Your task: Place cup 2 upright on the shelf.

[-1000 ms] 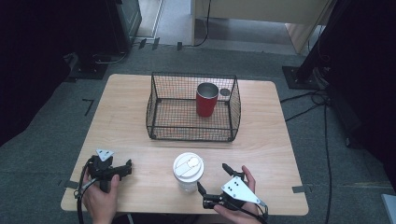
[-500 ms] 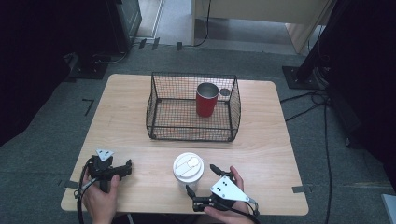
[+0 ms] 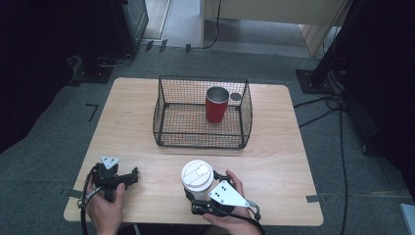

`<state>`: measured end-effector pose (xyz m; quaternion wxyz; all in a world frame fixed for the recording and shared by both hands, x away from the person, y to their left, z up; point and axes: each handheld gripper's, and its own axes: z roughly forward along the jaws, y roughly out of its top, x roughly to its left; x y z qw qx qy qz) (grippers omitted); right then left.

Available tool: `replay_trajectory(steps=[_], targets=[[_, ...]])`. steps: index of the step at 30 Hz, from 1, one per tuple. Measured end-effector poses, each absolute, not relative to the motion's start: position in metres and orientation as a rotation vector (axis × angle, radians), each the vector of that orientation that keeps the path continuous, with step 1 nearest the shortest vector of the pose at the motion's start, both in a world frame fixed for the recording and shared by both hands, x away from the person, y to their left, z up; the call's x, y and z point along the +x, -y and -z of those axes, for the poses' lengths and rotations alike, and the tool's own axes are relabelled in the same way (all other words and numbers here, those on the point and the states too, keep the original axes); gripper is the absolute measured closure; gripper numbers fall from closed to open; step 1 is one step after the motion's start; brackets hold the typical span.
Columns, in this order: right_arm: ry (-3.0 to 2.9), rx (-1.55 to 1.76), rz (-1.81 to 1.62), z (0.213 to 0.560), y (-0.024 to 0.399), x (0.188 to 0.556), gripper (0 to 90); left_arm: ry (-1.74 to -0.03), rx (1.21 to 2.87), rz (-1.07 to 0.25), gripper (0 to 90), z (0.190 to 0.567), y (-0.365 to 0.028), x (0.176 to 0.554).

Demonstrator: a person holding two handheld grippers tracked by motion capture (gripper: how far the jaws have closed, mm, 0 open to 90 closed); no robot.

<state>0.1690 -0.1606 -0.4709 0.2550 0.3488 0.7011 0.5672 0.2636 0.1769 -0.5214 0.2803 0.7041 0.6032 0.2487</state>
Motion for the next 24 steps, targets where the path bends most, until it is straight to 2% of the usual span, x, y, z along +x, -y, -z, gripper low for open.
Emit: replay_trajectory(steps=[14, 24], targets=[[-1.855, 0.936, -1.530, 0.465, 0.152, 0.176, 16.2, -1.617, 1.888, -0.667, 0.0, 0.521, -0.177, 0.264], [-1.811, 0.916, -1.558, 0.440, 0.149, 0.185, 16.2, -1.617, 1.888, -0.666, 0.0, 0.521, -0.177, 0.264]])
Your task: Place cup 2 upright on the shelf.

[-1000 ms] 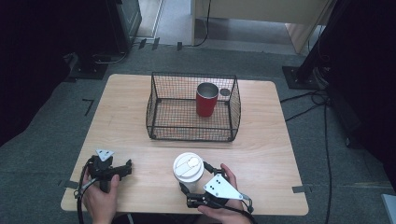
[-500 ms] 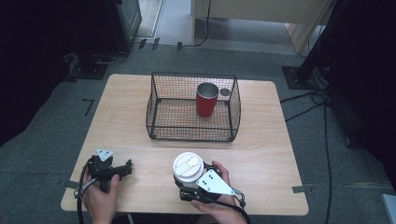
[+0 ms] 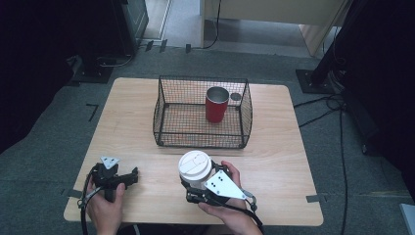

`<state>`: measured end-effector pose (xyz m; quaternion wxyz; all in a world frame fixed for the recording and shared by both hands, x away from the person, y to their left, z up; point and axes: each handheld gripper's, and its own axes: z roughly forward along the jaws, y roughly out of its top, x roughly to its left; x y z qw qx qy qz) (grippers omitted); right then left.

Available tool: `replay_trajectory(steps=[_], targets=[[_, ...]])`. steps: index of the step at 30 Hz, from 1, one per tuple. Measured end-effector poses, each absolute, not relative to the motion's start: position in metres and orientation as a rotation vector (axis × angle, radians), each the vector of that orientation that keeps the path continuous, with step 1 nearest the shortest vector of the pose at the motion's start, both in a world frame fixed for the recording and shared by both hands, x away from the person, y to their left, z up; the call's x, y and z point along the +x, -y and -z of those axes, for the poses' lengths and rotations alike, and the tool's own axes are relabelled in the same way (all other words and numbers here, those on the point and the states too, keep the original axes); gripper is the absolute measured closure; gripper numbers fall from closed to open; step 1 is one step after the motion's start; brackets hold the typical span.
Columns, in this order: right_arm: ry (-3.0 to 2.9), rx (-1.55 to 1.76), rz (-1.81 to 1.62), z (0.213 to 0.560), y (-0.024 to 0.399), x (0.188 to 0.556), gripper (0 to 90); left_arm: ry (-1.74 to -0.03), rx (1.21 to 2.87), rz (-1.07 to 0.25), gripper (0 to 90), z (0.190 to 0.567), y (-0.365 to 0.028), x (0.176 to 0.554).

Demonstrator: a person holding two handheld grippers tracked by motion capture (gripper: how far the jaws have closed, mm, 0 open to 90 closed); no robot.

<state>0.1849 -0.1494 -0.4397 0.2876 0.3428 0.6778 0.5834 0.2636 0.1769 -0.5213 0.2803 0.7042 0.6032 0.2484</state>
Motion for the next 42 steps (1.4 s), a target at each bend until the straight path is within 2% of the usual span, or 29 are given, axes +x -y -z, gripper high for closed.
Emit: replay_trajectory(steps=[23, 42], targets=[[-1.734, 0.860, -1.548, 0.383, 0.130, 0.222, 16.2, -1.619, 1.889, -0.664, 0.0, 0.521, -0.177, 0.264], [-1.651, 0.874, -1.558, 0.355, 0.120, 0.252, 16.2, -1.619, 1.889, -0.665, 0.0, 0.521, -0.177, 0.264]])
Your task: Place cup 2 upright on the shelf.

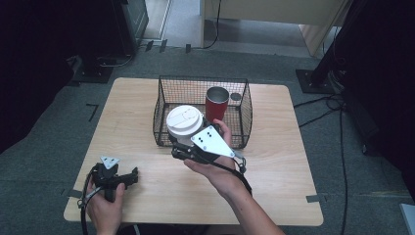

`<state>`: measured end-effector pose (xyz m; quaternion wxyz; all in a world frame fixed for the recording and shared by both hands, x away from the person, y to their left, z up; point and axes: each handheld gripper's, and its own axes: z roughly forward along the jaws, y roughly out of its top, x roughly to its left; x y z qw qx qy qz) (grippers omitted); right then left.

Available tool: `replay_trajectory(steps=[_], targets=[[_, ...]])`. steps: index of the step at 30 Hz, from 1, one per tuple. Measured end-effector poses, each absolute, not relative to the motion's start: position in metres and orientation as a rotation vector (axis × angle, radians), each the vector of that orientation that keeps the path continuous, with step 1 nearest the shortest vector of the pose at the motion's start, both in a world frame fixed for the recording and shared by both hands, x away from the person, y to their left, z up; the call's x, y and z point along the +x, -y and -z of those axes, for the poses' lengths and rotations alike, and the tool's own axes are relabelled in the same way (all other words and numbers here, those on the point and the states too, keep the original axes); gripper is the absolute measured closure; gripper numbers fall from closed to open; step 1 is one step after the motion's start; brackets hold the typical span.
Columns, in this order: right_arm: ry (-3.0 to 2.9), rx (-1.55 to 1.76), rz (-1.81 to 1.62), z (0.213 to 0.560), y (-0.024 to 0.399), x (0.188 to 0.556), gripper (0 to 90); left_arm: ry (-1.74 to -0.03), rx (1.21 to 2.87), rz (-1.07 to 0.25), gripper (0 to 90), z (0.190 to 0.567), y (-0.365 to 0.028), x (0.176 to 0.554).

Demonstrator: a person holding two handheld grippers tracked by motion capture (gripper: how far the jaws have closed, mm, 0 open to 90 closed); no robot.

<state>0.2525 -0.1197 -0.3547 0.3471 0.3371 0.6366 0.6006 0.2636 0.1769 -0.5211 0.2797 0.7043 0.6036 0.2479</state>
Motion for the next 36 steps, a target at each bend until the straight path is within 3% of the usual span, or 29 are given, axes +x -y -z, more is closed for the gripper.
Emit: replay_trajectory(steps=[36], targets=[[-1.481, 0.994, -1.507, 0.332, 0.112, 0.325, 16.1, -1.618, 1.891, -0.664, 0.0, 0.521, -0.177, 0.264]])
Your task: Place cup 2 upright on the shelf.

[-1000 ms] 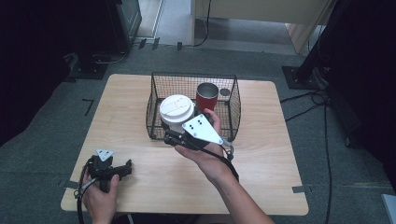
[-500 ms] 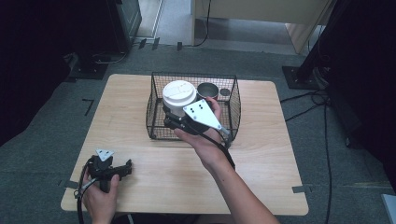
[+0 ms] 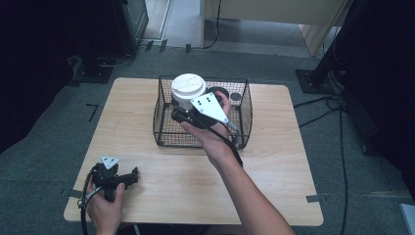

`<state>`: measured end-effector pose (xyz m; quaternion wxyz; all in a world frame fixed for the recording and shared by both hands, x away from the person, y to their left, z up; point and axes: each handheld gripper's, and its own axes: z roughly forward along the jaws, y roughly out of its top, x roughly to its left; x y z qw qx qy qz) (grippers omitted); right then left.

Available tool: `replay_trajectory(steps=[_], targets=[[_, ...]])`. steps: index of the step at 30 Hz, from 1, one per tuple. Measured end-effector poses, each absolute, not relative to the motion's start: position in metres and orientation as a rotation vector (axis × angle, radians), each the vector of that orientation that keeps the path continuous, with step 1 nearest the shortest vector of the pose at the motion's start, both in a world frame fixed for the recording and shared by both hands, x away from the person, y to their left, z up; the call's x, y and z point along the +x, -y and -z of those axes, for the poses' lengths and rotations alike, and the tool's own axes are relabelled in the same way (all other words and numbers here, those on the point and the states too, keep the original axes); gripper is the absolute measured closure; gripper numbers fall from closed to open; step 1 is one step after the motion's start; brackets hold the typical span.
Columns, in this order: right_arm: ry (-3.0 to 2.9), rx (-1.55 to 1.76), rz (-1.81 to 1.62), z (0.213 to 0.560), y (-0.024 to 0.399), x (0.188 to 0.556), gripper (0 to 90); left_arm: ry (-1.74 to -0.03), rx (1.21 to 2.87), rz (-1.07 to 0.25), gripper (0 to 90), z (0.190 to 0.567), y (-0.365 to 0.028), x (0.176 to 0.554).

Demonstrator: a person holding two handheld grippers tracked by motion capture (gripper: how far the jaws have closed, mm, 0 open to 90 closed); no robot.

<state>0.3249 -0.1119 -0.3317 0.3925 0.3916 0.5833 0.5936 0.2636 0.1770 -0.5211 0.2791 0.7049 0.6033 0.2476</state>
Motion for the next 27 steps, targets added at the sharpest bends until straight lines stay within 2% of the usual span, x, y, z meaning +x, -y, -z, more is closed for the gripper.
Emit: replay_trajectory(steps=[27], targets=[[-1.482, 1.020, -1.491, 0.372, 0.095, 0.386, 16.1, -1.618, 1.889, -0.665, 0.0, 0.521, -0.177, 0.264]])
